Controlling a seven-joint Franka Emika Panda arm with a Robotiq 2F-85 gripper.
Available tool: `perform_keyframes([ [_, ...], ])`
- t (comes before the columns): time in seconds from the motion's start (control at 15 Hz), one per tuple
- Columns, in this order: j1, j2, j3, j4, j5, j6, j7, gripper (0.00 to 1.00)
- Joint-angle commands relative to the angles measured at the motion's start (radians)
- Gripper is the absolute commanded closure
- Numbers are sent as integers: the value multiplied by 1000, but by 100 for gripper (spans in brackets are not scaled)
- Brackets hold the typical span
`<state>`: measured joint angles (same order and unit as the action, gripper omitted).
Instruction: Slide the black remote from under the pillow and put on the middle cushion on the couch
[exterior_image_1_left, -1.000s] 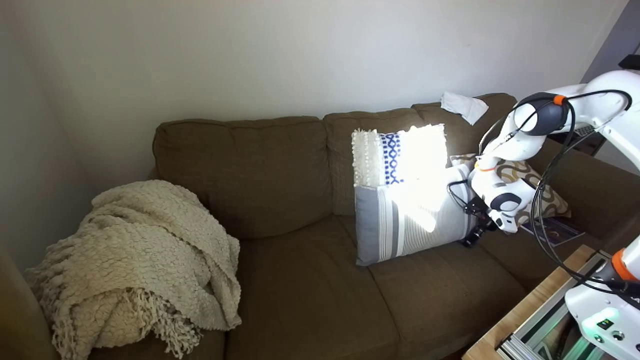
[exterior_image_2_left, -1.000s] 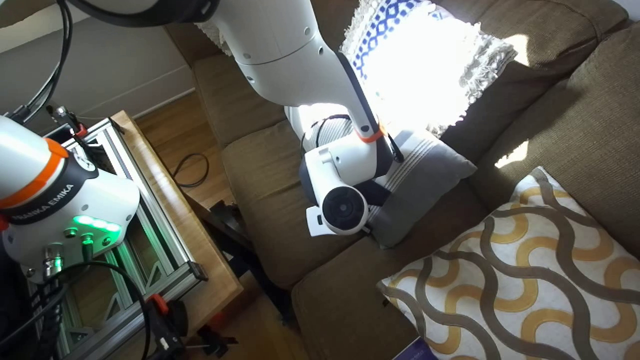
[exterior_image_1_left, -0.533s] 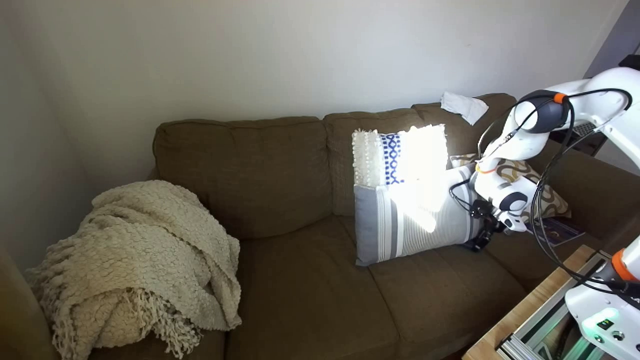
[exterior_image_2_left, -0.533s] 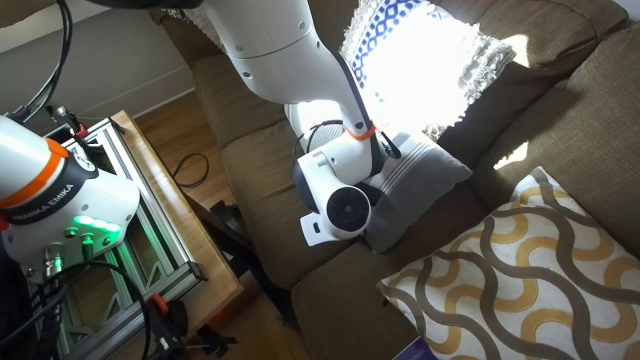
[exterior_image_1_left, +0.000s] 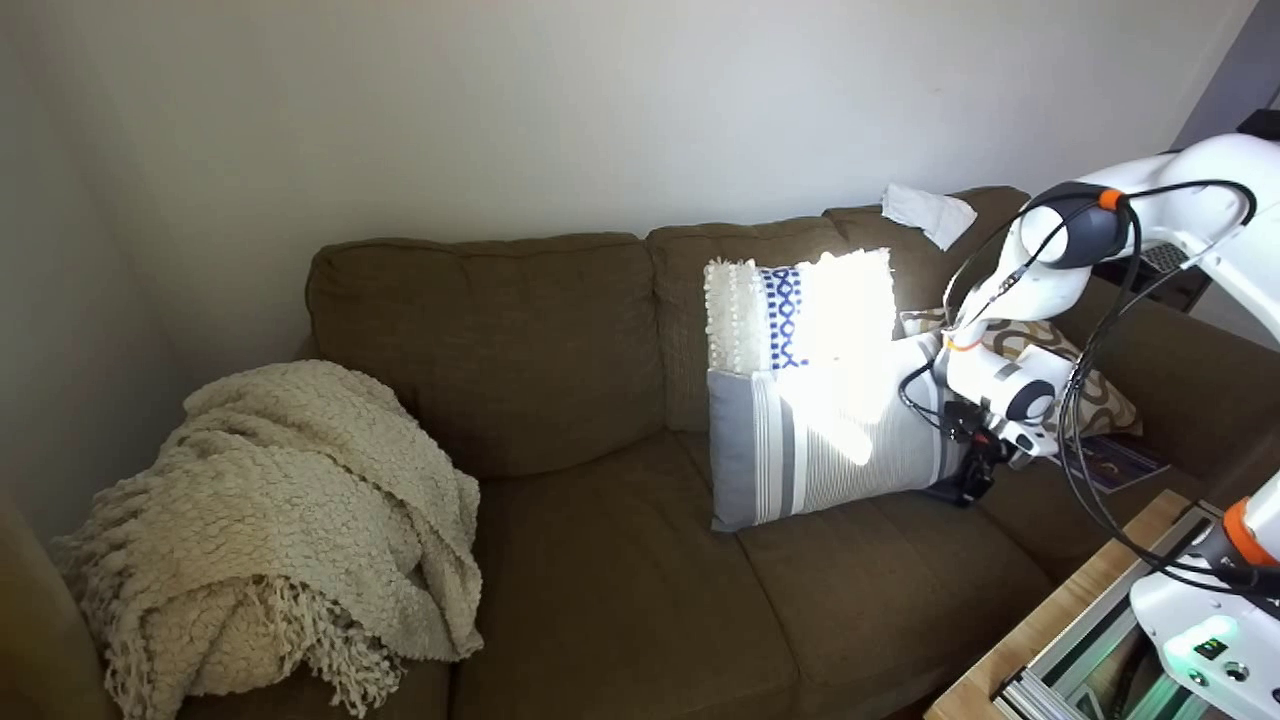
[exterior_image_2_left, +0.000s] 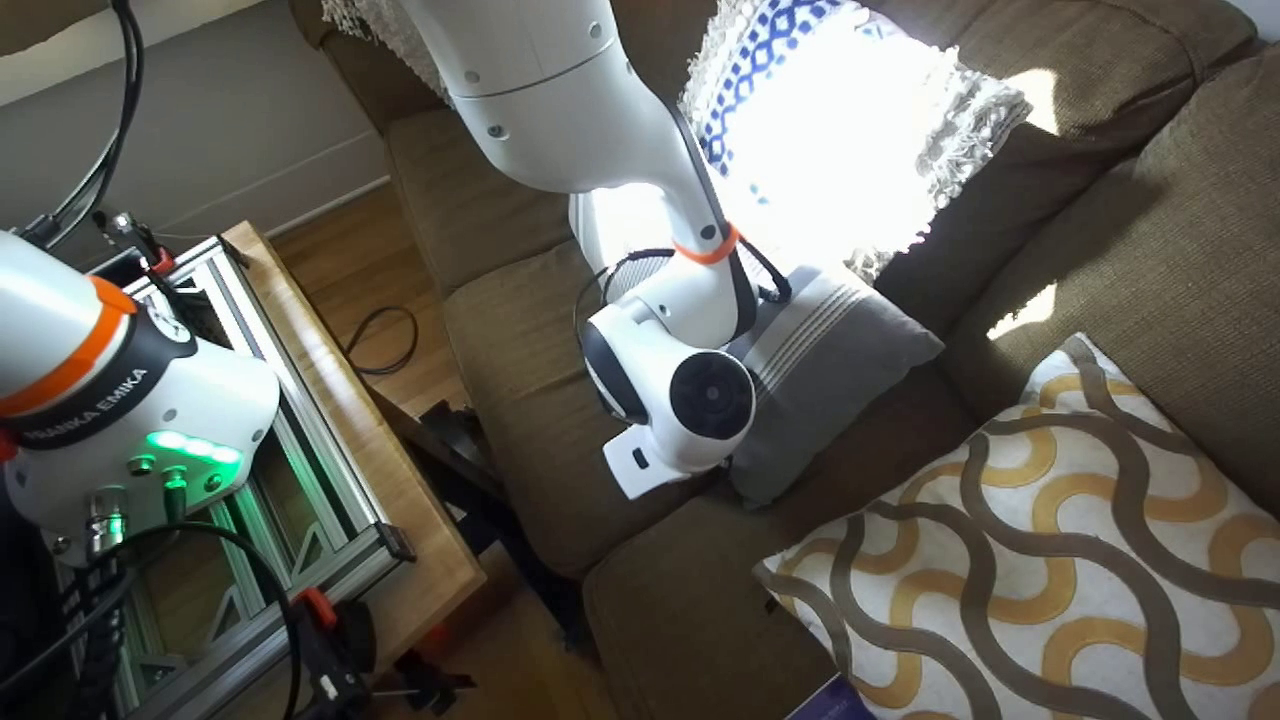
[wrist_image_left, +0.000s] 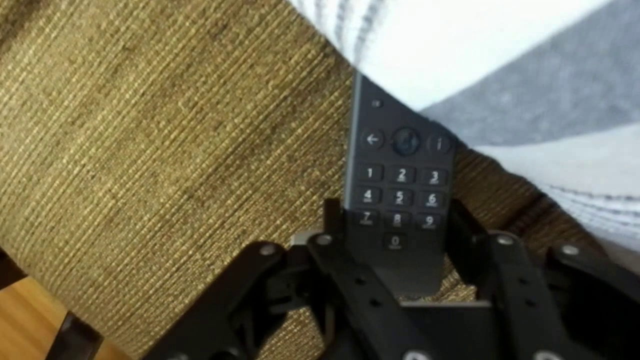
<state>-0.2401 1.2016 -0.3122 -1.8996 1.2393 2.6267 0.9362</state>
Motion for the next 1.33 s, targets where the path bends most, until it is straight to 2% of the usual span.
perform_keyframes([
  [0.0,44,4,-22,-34,-93,29,-22,73],
  [0.47,85,5,-29,-77,-220,122,-45,73],
  [0.73,95,3,-12,-96,-240,217,-95,73],
  [1.0,81,-6,27,-107,-235,312,-205,73],
  [1.07,81,-4,30,-103,-241,307,-218,73],
  [1.13,92,1,16,-92,-229,287,-170,73],
  [1.2,93,1,18,-92,-229,289,-174,48],
  [1.27,93,1,18,-91,-229,289,-173,48],
])
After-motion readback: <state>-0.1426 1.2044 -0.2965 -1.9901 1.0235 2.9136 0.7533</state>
